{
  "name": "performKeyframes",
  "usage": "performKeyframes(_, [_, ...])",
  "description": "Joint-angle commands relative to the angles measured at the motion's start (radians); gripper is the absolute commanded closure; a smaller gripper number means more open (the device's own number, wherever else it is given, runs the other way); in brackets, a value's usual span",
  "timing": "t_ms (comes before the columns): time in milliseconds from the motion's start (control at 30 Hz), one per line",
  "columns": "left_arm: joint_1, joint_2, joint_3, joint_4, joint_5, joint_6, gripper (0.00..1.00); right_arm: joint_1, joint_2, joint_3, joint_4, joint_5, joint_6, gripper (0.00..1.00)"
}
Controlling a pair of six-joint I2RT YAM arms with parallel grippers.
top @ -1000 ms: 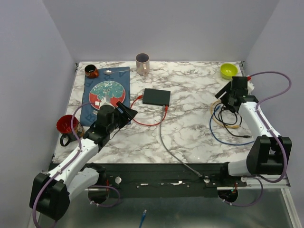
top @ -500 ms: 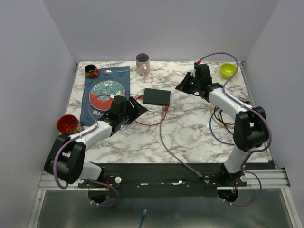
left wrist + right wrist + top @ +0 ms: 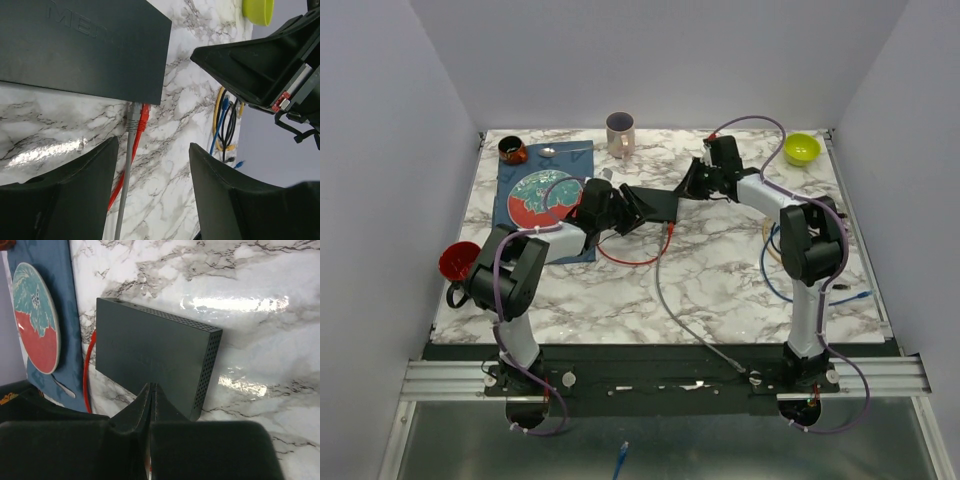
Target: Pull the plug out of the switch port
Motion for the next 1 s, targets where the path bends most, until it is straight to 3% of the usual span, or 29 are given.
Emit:
performKeyframes(0, [0.002, 0.074, 0.031, 0.108, 0.073, -0.038, 0.33, 0.009, 0.063, 0.064, -0.012, -0.067, -0.012, 0.93])
performKeyframes(433, [0.002, 0.207, 0.056, 0.191, 0.144, -0.067, 0.39, 0.024, 0.155, 0.079, -0.037, -0.092, 0.014, 1.00])
performKeyframes(733, [-0.004, 0.268, 0.103, 0.128, 0.129, -0.071, 0.48, 0.025, 0.154, 0.059, -0.044, -0.059, 0.027, 1.00])
performKeyframes(967, [-0.020, 0.287, 0.126, 0.094, 0.103, -0.062, 0.48, 0.025, 0.157, 0.052, -0.044, -0.058, 0.031, 1.00])
